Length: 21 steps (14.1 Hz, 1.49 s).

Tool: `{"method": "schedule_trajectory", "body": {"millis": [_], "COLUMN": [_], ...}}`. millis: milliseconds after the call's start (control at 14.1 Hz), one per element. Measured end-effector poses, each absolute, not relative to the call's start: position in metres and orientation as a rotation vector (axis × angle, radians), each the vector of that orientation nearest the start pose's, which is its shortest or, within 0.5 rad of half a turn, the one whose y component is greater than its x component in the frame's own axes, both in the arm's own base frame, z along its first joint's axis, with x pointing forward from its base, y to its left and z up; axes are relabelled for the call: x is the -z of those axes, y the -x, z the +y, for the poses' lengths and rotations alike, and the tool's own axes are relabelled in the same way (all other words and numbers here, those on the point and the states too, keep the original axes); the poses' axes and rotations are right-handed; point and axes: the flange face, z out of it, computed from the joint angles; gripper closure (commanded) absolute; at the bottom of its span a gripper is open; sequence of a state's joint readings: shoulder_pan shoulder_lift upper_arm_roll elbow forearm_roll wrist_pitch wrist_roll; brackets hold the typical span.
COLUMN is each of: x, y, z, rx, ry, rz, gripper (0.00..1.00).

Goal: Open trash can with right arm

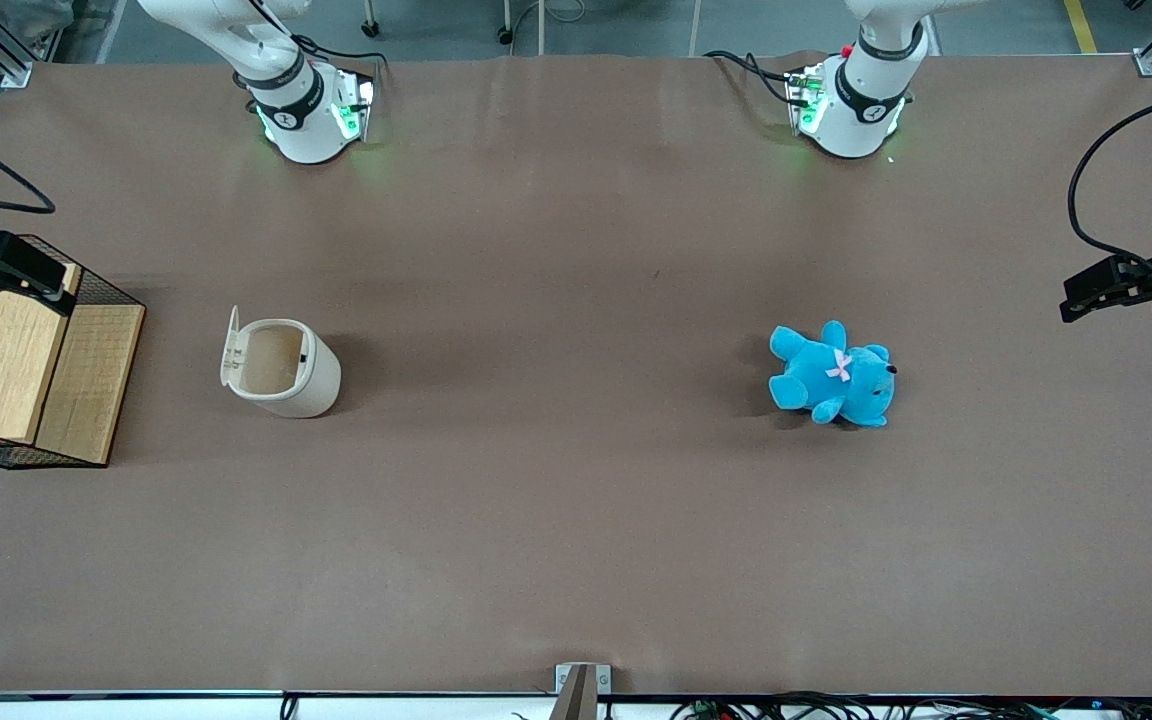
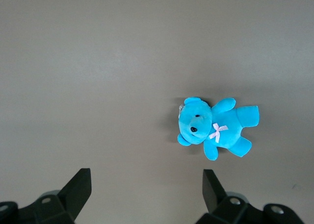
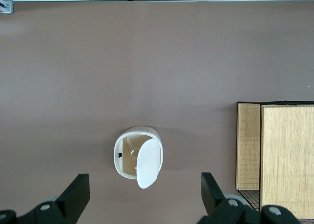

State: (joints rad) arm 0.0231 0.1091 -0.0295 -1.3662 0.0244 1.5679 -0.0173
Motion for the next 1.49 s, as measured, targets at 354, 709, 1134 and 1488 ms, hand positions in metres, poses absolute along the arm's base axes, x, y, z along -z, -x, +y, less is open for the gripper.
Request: {"method": "schedule_trajectory", "body": {"millis": [354, 709, 1134, 1488], "x": [-0.658, -0.654, -0.649, -0.646], "y": [-0.587, -0.587, -0.587, -0.587], "z": [0.001, 0.003, 0.006, 0.007], "rx": [0.141, 0.128, 0.112, 0.100], "ry": [3.116, 3.117, 3.116, 3.116], "rz": [-0.023, -0.030, -0.038, -0.040], "gripper": [0.00, 0.00, 0.00, 0.00]}}
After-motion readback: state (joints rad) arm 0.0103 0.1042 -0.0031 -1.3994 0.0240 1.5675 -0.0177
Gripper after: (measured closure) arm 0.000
